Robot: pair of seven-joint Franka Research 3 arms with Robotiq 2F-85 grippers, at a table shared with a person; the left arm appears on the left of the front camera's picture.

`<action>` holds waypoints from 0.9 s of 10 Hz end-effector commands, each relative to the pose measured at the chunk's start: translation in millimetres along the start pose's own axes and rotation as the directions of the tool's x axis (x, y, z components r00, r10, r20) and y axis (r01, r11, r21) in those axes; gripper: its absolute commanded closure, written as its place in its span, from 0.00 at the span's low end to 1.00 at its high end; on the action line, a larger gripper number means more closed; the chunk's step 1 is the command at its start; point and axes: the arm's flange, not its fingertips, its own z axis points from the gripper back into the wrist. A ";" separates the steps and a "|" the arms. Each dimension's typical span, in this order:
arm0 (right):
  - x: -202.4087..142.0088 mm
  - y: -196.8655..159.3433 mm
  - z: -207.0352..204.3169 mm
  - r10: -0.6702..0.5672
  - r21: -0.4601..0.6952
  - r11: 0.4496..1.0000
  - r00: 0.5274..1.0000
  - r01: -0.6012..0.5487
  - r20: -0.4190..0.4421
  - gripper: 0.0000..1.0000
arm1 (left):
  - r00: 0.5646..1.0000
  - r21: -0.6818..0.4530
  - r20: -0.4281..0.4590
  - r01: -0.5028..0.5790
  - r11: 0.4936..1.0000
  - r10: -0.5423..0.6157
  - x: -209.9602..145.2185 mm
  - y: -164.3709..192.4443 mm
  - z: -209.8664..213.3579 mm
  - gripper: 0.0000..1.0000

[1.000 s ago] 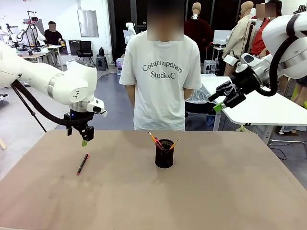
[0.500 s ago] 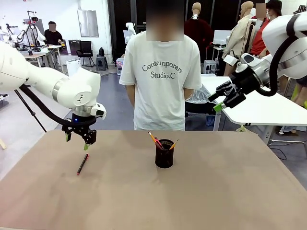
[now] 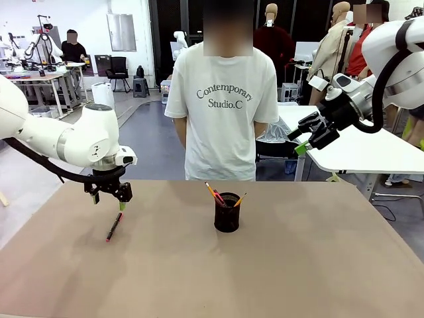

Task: Place the pens into the pen holder.
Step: Pick up a writing instrument from the table and place it into the Pen holder.

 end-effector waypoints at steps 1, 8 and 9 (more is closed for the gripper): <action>2.2 0.3 0.1 0.003 0.000 1.000 1.000 -0.003 -0.001 0.00 | 1.000 0.018 -0.006 0.012 1.000 -0.012 3.5 1.5 6.2 0.00; 2.2 0.3 0.1 0.003 0.000 1.000 1.000 -0.003 -0.001 0.00 | 0.998 -0.132 -0.051 -0.046 0.990 0.039 9.0 -3.0 -16.2 0.00; 2.2 0.3 0.1 0.003 0.000 1.000 1.000 -0.003 -0.001 0.00 | 0.997 -0.089 -0.046 -0.061 0.994 0.057 7.3 -3.7 -18.6 0.00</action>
